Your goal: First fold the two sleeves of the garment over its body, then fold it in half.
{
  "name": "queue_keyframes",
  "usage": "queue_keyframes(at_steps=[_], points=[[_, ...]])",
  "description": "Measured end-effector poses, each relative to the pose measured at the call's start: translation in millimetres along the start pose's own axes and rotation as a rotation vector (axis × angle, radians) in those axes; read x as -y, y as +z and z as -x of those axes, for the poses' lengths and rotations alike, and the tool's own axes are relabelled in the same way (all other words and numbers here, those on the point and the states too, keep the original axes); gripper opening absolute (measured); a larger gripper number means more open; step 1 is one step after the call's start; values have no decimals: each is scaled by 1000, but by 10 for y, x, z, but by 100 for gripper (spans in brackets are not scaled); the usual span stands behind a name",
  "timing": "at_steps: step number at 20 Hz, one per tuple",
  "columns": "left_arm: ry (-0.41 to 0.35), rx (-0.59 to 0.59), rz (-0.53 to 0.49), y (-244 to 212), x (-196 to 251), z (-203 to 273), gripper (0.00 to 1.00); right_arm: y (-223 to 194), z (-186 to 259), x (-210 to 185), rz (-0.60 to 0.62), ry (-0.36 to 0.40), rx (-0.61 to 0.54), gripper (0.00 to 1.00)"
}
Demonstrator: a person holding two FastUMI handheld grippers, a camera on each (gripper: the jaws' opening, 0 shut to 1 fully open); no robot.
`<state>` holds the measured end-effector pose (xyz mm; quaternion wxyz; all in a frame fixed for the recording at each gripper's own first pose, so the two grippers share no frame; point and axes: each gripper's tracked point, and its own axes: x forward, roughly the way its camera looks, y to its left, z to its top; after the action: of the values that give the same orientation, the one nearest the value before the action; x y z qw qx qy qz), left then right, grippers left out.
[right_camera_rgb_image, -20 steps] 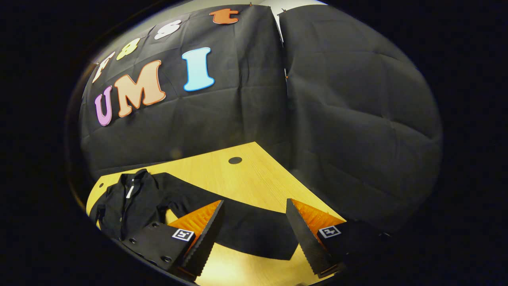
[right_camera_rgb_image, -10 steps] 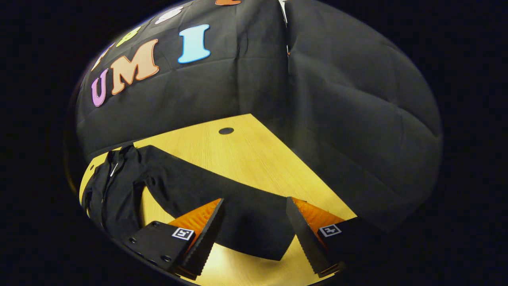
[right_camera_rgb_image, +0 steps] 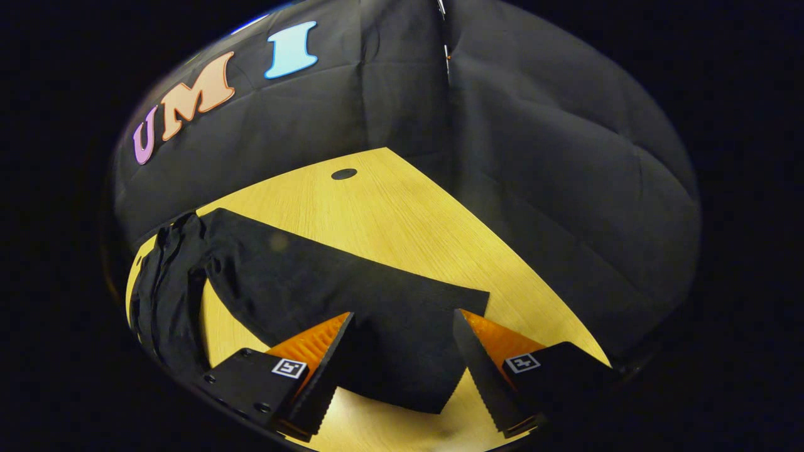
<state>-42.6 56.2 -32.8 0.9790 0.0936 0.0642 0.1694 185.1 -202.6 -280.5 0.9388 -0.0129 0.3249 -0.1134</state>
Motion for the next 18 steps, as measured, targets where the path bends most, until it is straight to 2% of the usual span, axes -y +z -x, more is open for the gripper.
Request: queue_keyframes(at_steps=[1, 4, 7, 8, 10, 11, 13, 16, 17, 18], points=[[2, -6, -2, -16, -17, 13, 93, 15, 6, 6, -1, 2, 6, 98], [5, -11, 0, -45, 12, 38, 93, -3, -16, 15, 21, 3, 9, 94], [0, -26, 9, -99, 43, 31, 93, -22, -48, 12, 92, -6, 31, 97], [0, -32, 10, -127, 65, 41, 93, -21, -50, -9, 82, 5, 36, 98], [1, -44, 12, -183, 68, 59, 93, -19, -67, -29, 56, 10, 40, 86], [-1, -50, 13, -207, 83, 63, 93, -23, -44, -54, 63, 19, 34, 88], [2, -52, 12, -212, 89, 76, 93, -43, -63, -179, 93, 36, 40, 68], [15, -50, 18, -210, 30, 103, 93, -56, -71, -277, 121, 56, 45, 32], [17, -52, 19, -208, 28, 97, 93, -70, -61, -291, 122, 55, 44, 27], [20, -54, 21, -223, 26, 109, 93, -64, -51, -283, 123, 53, 44, 17]])
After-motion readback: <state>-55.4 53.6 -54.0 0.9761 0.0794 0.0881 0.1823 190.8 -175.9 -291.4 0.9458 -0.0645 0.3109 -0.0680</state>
